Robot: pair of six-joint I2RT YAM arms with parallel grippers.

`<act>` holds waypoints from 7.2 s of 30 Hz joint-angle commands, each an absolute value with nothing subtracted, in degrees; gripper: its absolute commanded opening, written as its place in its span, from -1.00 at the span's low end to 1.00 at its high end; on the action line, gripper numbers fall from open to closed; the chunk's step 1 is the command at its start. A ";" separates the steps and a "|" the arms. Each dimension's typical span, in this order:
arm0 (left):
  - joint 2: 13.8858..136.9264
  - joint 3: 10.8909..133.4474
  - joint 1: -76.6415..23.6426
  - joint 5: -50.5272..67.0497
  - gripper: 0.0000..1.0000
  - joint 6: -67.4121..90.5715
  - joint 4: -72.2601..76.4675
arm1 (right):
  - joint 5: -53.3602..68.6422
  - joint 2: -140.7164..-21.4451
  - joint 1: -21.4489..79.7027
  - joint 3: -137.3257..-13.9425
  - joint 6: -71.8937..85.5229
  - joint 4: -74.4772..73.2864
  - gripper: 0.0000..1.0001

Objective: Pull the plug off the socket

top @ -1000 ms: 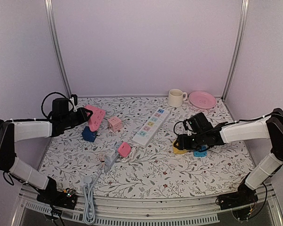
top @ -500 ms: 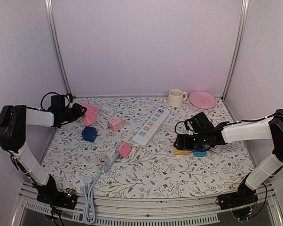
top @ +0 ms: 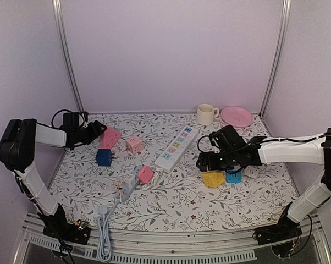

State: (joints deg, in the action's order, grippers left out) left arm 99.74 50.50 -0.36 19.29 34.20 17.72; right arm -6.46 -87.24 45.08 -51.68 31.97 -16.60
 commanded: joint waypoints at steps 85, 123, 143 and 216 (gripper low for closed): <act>67.85 35.22 -48.12 1.27 -0.91 27.88 6.45 | 1.99 -99.06 54.09 -67.04 26.75 -3.31 0.87; 87.64 49.65 -57.11 0.76 -0.99 23.81 22.84 | 1.39 -90.23 51.40 -55.02 49.86 8.52 -0.46; 88.49 53.53 -57.16 6.92 -0.97 22.06 24.69 | -3.03 -86.12 47.61 -46.63 49.35 5.14 -0.93; 86.57 57.97 -54.62 13.95 -0.95 8.52 20.23 | -1.54 -87.15 38.03 -43.36 44.87 -0.89 -0.92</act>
